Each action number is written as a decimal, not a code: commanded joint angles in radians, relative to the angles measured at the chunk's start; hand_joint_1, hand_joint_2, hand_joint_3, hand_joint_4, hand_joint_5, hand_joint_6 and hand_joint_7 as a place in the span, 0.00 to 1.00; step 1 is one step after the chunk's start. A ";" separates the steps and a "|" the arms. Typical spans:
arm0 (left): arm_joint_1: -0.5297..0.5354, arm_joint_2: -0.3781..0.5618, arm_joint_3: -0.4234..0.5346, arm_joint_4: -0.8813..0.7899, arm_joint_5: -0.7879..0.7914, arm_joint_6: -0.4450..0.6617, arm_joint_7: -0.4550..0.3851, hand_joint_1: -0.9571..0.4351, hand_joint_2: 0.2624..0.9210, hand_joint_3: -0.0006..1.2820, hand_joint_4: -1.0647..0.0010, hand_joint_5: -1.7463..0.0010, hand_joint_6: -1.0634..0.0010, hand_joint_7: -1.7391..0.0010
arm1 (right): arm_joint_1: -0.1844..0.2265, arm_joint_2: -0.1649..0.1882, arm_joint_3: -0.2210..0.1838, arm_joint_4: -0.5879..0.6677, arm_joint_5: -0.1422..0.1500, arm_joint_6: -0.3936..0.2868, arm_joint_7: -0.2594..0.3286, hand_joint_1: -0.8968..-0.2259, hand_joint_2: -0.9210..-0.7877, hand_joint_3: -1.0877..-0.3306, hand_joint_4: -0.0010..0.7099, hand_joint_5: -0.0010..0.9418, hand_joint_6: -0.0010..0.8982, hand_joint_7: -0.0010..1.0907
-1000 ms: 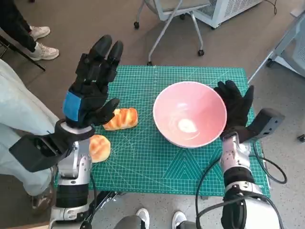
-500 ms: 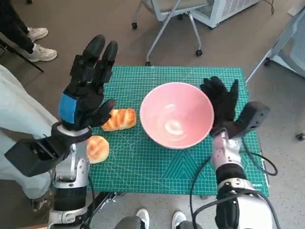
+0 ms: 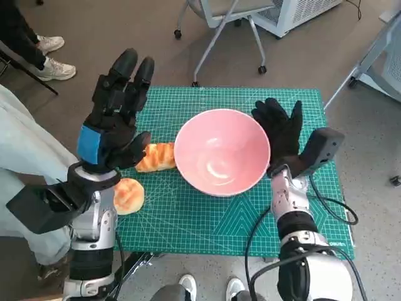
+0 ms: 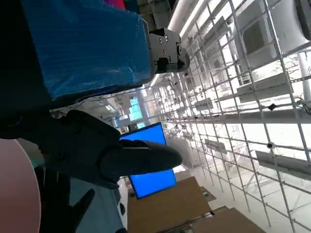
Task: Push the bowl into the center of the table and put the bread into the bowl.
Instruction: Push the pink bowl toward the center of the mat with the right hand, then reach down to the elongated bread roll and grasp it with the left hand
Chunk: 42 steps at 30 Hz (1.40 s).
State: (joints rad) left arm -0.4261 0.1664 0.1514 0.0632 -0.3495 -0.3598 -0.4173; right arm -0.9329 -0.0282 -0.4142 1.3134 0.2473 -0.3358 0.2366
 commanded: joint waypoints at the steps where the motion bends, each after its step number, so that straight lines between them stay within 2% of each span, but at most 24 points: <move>1: 0.012 -0.003 -0.008 -0.010 0.012 -0.001 0.004 0.25 1.00 0.31 0.89 1.00 0.98 0.80 | -0.003 -0.019 0.021 0.006 -0.032 0.001 -0.009 0.42 0.00 0.33 0.24 0.01 0.29 0.13; 6: 0.014 0.000 -0.010 -0.012 0.010 -0.004 0.001 0.25 1.00 0.31 0.89 1.00 0.98 0.80 | -0.004 -0.042 0.043 -0.011 -0.058 -0.061 0.003 0.42 0.00 0.33 0.24 0.01 0.29 0.13; 10: 0.010 0.002 -0.008 -0.004 0.009 -0.008 0.000 0.24 1.00 0.31 0.89 1.00 0.98 0.80 | -0.006 -0.061 0.056 -0.030 -0.071 -0.131 0.035 0.41 0.00 0.33 0.23 0.00 0.28 0.12; 15: -0.002 -0.004 -0.014 0.002 0.012 -0.006 0.003 0.25 1.00 0.31 0.89 1.00 0.98 0.80 | 0.002 -0.075 0.072 -0.080 -0.065 -0.248 0.100 0.40 0.00 0.35 0.22 0.00 0.27 0.12; 20: -0.013 -0.008 -0.022 0.009 0.016 -0.006 0.004 0.25 1.00 0.31 0.89 1.00 0.99 0.79 | 0.018 -0.075 0.092 -0.162 -0.052 -0.350 0.159 0.33 0.00 0.40 0.23 0.01 0.27 0.12; 24: -0.033 -0.009 -0.024 0.023 0.012 -0.003 0.002 0.25 1.00 0.31 0.89 1.00 1.00 0.79 | 0.059 -0.072 0.127 -0.307 -0.034 -0.418 0.233 0.34 0.00 0.42 0.25 0.01 0.28 0.13; 32: -0.060 -0.014 -0.035 0.023 0.011 0.011 0.003 0.25 1.00 0.31 0.90 1.00 1.00 0.79 | 0.159 -0.077 0.202 -0.578 0.017 -0.426 0.337 0.33 0.00 0.41 0.26 0.01 0.27 0.15; 37: -0.082 -0.018 -0.044 0.021 0.013 0.021 0.004 0.24 1.00 0.31 0.90 1.00 1.00 0.79 | 0.200 -0.092 0.235 -0.683 0.041 -0.406 0.369 0.32 0.00 0.42 0.27 0.00 0.10 0.43; 42: -0.108 -0.014 -0.051 0.028 0.015 0.023 -0.006 0.24 1.00 0.32 0.90 1.00 1.00 0.79 | 0.232 -0.099 0.254 -0.759 0.060 -0.370 0.379 0.30 0.00 0.42 0.28 0.00 0.05 0.51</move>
State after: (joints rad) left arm -0.5068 0.1503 0.1088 0.0879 -0.3431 -0.3426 -0.4153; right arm -0.7413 -0.1158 -0.1744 0.5933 0.2942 -0.7401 0.6038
